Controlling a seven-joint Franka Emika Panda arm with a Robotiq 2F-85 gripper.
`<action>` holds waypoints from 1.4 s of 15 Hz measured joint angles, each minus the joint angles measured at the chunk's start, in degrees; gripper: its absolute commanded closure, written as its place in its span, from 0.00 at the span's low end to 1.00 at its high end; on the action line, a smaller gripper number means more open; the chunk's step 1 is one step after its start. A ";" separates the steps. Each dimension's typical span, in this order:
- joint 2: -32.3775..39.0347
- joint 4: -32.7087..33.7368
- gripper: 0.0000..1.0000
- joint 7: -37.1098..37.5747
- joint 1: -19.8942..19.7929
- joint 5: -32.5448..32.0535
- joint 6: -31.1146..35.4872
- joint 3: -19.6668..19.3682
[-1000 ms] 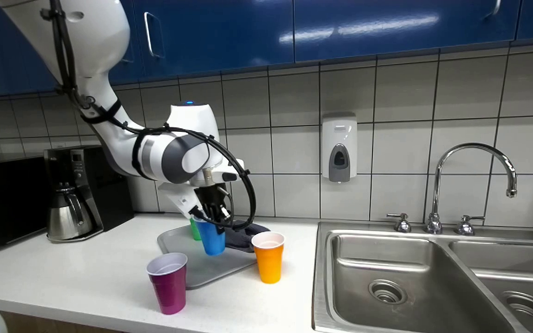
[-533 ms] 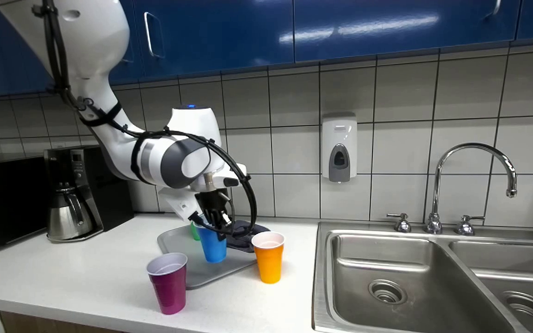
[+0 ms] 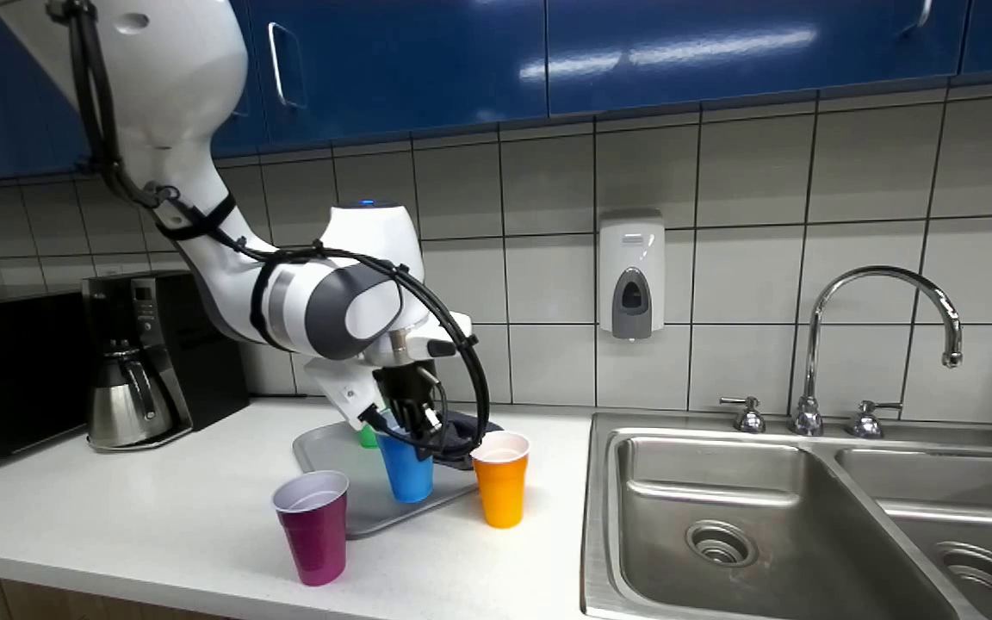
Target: Shift all the cups to the counter
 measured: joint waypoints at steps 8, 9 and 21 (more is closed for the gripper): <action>-2.73 -2.82 1.00 0.00 -2.75 -1.58 -0.03 -1.15; -2.96 -3.13 1.00 0.00 -3.08 -1.69 -0.06 -1.20; -2.91 -4.85 1.00 0.97 -5.92 -5.66 -3.14 -1.25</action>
